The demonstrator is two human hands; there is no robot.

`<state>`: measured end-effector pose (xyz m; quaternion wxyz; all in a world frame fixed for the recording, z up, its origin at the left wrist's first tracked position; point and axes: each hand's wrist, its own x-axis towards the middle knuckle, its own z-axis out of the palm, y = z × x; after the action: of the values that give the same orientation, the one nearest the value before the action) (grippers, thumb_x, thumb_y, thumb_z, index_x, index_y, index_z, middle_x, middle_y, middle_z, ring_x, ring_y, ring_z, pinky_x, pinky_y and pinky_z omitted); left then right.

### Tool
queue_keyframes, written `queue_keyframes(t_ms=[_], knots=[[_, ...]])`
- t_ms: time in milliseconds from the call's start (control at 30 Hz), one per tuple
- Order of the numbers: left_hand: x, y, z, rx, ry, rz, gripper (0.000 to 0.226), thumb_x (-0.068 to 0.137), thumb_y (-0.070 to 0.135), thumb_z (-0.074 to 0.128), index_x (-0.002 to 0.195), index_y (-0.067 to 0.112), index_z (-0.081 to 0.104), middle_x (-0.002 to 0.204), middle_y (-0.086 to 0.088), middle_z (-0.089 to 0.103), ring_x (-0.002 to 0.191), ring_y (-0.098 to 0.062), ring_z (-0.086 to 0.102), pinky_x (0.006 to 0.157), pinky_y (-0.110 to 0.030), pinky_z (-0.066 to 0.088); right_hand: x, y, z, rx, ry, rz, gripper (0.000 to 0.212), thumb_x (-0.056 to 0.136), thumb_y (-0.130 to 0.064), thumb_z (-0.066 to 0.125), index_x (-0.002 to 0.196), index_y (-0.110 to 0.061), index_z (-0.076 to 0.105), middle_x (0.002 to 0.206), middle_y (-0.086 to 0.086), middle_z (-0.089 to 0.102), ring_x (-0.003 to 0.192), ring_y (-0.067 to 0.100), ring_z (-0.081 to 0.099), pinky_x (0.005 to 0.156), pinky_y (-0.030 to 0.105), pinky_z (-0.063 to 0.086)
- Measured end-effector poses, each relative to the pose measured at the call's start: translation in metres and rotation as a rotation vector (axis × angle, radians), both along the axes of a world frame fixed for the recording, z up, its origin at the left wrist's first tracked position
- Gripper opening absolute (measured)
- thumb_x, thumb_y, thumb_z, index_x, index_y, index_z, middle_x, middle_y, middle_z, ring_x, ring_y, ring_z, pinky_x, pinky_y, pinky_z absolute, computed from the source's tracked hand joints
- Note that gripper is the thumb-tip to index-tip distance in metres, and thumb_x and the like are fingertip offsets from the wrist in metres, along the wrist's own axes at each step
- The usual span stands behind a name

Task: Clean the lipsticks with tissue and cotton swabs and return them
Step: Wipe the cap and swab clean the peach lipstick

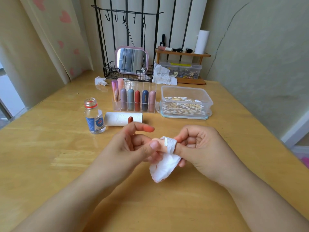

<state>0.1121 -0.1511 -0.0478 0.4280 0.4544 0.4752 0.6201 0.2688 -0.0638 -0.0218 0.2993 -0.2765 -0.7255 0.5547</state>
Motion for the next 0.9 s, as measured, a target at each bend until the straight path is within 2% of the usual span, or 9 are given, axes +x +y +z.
queue_keyframes(t_ms=[133, 300, 367, 433, 533, 600, 667, 800, 900], knots=[[0.0, 0.001, 0.0, -0.068, 0.085, -0.005, 0.029, 0.08, 0.025, 0.067, 0.082, -0.002, 0.056, 0.064, -0.012, 0.067, 0.053, -0.018, 0.061, 0.052, -0.024, 0.05, -0.002, -0.004, -0.005, 0.06, -0.059, -0.007, 0.024, 0.078, 0.003, 0.069, 0.063, -0.013, 0.059, 0.054, 0.002, 0.06, 0.046, 0.012, 0.056, 0.046, 0.019, 0.045], [-0.005, 0.001, -0.003, 0.041, 0.048, -0.007, 0.015, 0.068, 0.007, 0.07, 0.08, 0.007, 0.061, 0.081, -0.014, 0.07, 0.074, -0.019, 0.066, 0.07, -0.025, 0.055, -0.001, 0.001, -0.005, -0.031, -0.017, -0.02, 0.017, 0.079, -0.003, 0.071, 0.069, -0.008, 0.057, 0.052, 0.0, 0.06, 0.04, 0.013, 0.054, 0.044, 0.019, 0.043], [-0.004, 0.002, -0.004, 0.046, 0.015, 0.05, 0.017, 0.066, 0.007, 0.071, 0.08, 0.007, 0.06, 0.076, -0.013, 0.068, 0.071, -0.019, 0.065, 0.069, -0.024, 0.055, 0.0, 0.004, -0.003, -0.034, -0.016, -0.047, 0.017, 0.077, -0.012, 0.072, 0.071, -0.006, 0.058, 0.053, 0.002, 0.06, 0.039, 0.013, 0.054, 0.045, 0.021, 0.043], [-0.006, 0.003, -0.003, 0.03, -0.013, 0.139, 0.023, 0.066, 0.004, 0.073, 0.082, 0.004, 0.057, 0.07, -0.011, 0.066, 0.063, -0.016, 0.063, 0.064, -0.022, 0.053, 0.003, 0.01, -0.002, -0.004, -0.033, -0.126, 0.015, 0.079, -0.008, 0.071, 0.072, -0.005, 0.059, 0.053, 0.0, 0.062, 0.04, 0.011, 0.054, 0.045, 0.018, 0.043], [-0.008, 0.005, -0.004, -0.071, 0.069, 0.241, 0.022, 0.073, -0.006, 0.074, 0.081, 0.005, 0.057, 0.074, -0.015, 0.066, 0.066, -0.017, 0.061, 0.066, -0.024, 0.05, 0.009, 0.024, -0.005, 0.174, -0.076, -0.341, 0.019, 0.081, -0.005, 0.07, 0.069, -0.017, 0.061, 0.056, -0.004, 0.064, 0.046, 0.011, 0.057, 0.05, 0.016, 0.045], [-0.008, 0.006, -0.008, -0.146, 0.243, 0.288, 0.019, 0.076, -0.002, 0.072, 0.079, 0.009, 0.057, 0.078, -0.012, 0.069, 0.067, -0.013, 0.059, 0.066, -0.026, 0.045, 0.011, 0.029, -0.008, 0.321, -0.117, -0.436, 0.022, 0.079, -0.004, 0.068, 0.07, -0.023, 0.063, 0.061, -0.006, 0.065, 0.054, 0.009, 0.06, 0.056, 0.015, 0.046], [-0.008, 0.007, -0.012, -0.193, 0.393, 0.336, 0.018, 0.077, 0.004, 0.073, 0.076, 0.013, 0.058, 0.075, -0.004, 0.069, 0.06, -0.007, 0.058, 0.06, -0.019, 0.044, 0.01, 0.031, -0.009, 0.425, -0.143, -0.462, 0.026, 0.078, -0.001, 0.066, 0.073, -0.026, 0.063, 0.064, -0.011, 0.063, 0.055, -0.001, 0.056, 0.058, 0.006, 0.043], [-0.009, 0.008, -0.013, -0.236, 0.501, 0.397, 0.017, 0.077, 0.012, 0.075, 0.075, 0.016, 0.058, 0.072, -0.001, 0.068, 0.059, -0.009, 0.057, 0.053, -0.015, 0.04, 0.002, 0.036, -0.003, 0.697, -0.274, -0.44, 0.022, 0.076, 0.004, 0.063, 0.085, -0.016, 0.065, 0.069, -0.022, 0.054, 0.068, -0.017, 0.048, 0.064, -0.001, 0.034], [-0.01, 0.009, -0.014, -0.241, 0.563, 0.399, 0.017, 0.078, 0.012, 0.074, 0.075, 0.017, 0.058, 0.071, 0.001, 0.068, 0.061, -0.012, 0.06, 0.058, -0.022, 0.044, -0.009, 0.046, -0.001, 0.871, -0.35, -0.369, 0.02, 0.076, 0.006, 0.06, 0.083, -0.011, 0.065, 0.068, -0.022, 0.046, 0.072, -0.007, 0.05, 0.064, 0.007, 0.033]])
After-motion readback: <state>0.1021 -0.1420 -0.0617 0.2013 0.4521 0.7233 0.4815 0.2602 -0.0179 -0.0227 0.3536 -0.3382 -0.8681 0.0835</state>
